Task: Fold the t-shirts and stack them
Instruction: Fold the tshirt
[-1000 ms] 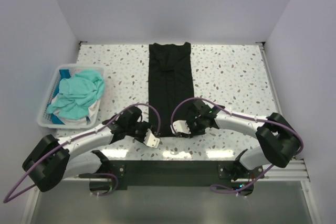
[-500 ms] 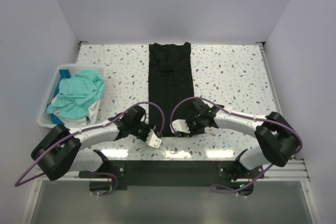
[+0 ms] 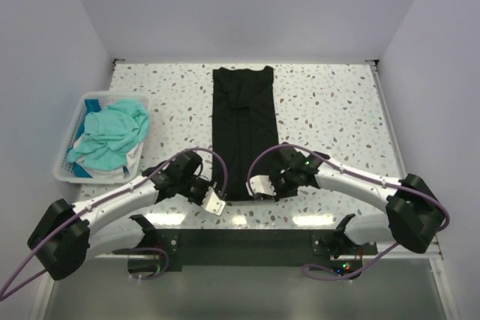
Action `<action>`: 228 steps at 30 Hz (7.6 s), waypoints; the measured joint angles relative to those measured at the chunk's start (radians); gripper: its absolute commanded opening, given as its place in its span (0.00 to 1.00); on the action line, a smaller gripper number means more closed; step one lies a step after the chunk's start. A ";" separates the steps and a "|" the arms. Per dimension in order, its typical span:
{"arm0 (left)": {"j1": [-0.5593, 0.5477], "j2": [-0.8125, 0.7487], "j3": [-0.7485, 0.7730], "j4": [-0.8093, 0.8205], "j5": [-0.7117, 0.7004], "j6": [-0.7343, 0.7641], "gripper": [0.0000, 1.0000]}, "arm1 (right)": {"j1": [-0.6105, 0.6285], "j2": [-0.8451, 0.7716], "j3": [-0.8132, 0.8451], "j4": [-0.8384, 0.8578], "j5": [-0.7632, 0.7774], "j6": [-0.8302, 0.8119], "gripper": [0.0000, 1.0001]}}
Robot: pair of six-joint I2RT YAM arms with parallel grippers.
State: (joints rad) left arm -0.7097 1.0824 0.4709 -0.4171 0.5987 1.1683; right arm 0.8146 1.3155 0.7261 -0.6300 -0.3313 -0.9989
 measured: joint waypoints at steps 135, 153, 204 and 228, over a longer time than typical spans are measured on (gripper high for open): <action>0.407 0.443 0.772 -0.454 0.164 -0.092 0.00 | -0.275 0.316 0.735 -0.517 -0.060 -0.020 0.00; 0.473 1.080 1.488 -0.558 0.171 -0.024 0.01 | -0.428 0.860 1.307 -0.631 -0.059 -0.161 0.00; 0.235 0.717 0.734 -0.110 0.178 -0.128 0.56 | -0.362 0.953 1.164 -0.402 -0.407 0.600 0.10; 0.144 0.807 0.730 -0.096 0.118 -0.136 0.00 | -0.316 1.074 1.165 -0.312 -0.421 0.683 0.04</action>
State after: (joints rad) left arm -0.5655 1.8896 1.2007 -0.5129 0.7170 1.0321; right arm 0.4988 2.3894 1.8915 -0.9421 -0.7521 -0.3157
